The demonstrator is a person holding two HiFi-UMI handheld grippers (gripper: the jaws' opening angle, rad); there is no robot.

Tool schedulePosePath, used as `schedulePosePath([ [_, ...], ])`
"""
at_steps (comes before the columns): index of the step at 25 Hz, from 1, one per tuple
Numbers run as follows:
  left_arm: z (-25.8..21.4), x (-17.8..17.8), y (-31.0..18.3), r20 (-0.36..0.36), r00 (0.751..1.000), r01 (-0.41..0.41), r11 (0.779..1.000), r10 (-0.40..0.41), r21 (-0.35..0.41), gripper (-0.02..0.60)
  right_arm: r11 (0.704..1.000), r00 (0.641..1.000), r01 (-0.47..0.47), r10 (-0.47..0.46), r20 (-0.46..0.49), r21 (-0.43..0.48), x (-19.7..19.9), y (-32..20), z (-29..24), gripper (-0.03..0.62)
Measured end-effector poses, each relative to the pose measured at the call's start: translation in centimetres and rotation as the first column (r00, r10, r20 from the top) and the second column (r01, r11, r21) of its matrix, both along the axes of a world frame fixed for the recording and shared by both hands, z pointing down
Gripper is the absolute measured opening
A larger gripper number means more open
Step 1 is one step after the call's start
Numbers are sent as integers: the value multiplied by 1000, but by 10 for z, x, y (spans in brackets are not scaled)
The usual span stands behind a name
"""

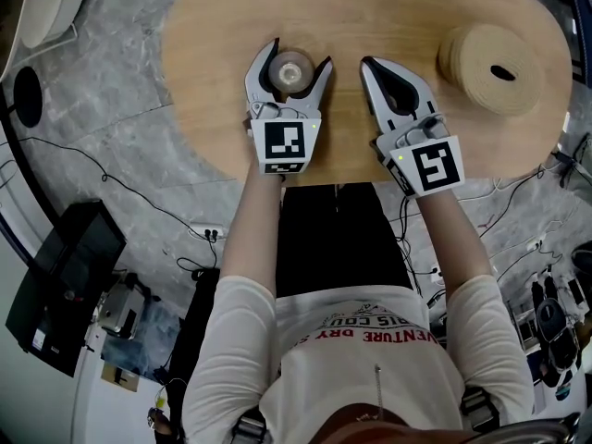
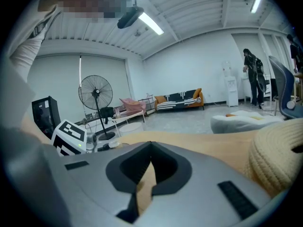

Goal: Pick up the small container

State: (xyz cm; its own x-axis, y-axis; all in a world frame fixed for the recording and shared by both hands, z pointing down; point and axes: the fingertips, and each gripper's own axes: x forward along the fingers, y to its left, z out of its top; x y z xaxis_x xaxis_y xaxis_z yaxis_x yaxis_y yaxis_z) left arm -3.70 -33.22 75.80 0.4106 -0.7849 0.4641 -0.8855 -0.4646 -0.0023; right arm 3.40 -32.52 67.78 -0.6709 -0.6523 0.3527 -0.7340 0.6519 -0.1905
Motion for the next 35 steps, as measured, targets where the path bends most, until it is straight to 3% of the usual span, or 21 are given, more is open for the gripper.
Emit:
schedulePosePath([
  [7,-20,-3,15,2,998,-68,996,68,-56,344,1000,1000,2,-2,-1,7,-9,-1,-28,-14],
  [14,-90,-11,22,14,996,-83,995,84,-56,344,1000,1000,-1,1,-2,27,-12,1,-91,-14],
  [20,-186,-8,40,34,993,-114,993,113,14,344,997,1000,-21,22,-12,69,3,12,-172,-14],
  [26,-296,0,53,63,988,-145,980,137,138,344,988,998,-62,63,-3,140,29,23,-258,-14],
  [35,-416,10,72,39,993,-119,962,113,245,344,967,1000,-20,22,-3,255,35,47,-361,-14],
])
